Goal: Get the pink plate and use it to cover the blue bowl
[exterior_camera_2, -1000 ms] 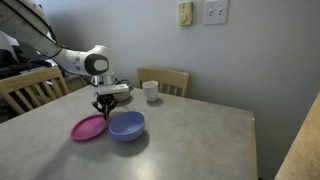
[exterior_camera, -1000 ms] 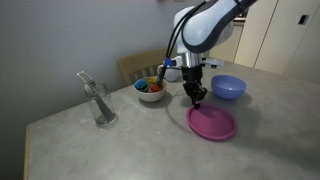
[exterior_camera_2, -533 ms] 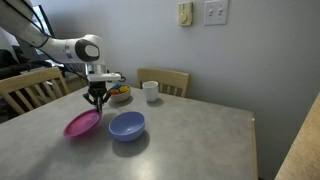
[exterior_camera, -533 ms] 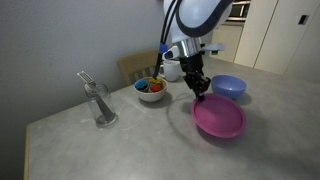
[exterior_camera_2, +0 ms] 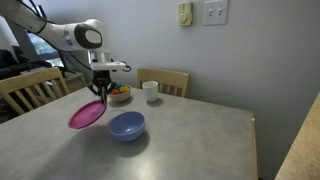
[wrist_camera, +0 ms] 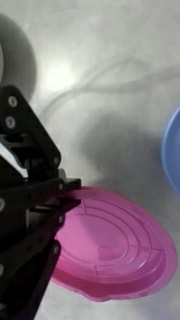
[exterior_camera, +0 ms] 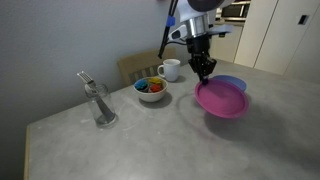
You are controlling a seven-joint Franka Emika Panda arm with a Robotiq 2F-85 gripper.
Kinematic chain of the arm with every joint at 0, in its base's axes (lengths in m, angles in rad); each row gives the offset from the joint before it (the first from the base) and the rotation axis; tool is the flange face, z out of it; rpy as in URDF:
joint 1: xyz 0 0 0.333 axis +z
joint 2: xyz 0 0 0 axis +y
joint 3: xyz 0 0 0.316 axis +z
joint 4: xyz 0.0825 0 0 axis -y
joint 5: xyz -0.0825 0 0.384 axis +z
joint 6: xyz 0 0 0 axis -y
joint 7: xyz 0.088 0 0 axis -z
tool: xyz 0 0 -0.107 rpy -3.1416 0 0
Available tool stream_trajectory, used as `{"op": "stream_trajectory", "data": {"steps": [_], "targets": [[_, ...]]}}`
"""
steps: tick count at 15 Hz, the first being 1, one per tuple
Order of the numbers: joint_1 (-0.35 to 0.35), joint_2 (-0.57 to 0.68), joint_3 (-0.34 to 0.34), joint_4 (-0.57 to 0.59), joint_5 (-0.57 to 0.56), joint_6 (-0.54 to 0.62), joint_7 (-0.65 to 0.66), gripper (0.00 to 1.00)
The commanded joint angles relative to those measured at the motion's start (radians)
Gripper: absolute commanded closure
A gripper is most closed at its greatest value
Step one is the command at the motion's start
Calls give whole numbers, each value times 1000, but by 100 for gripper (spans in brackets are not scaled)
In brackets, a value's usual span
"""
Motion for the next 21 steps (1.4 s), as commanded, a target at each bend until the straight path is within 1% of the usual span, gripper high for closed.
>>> {"op": "stream_trajectory", "data": {"steps": [1,5,9,11,14,17,21], "targets": [[-79,-82,9,-91,75,68,-74,97],[-159,-128,6,-134,204,132,-161,97],[-219,-164,-5,-191,316,207,-238,97],[-237,-182,-5,-234,368,254,-270,97],[-249,-210,-10,-300,428,283,-292,97],[-260,-238,-22,-374,463,321,-328,97],[-285,-274,-49,-443,513,362,-380,97]]}}
